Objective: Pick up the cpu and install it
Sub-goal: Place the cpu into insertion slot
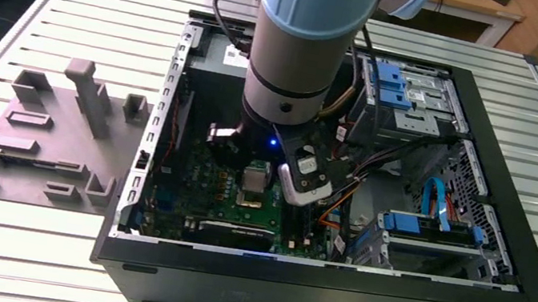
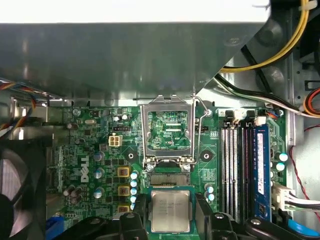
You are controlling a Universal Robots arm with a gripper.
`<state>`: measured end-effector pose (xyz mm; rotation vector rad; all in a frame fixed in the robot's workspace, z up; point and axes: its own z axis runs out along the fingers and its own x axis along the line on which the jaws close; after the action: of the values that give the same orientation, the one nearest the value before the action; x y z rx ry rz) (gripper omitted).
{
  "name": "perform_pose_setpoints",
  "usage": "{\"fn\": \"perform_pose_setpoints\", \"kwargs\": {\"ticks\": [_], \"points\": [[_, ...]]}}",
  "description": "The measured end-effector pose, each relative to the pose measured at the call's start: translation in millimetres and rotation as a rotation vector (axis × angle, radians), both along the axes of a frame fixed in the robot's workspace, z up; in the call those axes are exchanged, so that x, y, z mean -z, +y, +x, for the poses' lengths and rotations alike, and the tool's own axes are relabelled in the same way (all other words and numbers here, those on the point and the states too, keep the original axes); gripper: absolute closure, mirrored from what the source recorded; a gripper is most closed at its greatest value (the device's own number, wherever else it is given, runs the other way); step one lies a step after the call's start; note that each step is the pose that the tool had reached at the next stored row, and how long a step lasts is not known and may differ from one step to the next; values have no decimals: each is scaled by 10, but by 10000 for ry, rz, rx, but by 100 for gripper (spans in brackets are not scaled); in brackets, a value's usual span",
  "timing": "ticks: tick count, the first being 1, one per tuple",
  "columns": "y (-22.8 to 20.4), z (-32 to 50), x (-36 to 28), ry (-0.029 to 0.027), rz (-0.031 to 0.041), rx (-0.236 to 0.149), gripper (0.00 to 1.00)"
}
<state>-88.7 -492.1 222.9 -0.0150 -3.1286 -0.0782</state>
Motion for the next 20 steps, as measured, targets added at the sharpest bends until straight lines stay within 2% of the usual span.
{"fn": "perform_pose_setpoints", "kwargs": {"ticks": [8, 12, 18, 20], "points": [[0, 10, 138, 0, 0, -3, 53], [0, 10, 169, 1, -51, 9, 53], [0, 10, 249, 0, -57, 12, 53], [-1, 10, 254, 1, -63, 12, 53]]}}
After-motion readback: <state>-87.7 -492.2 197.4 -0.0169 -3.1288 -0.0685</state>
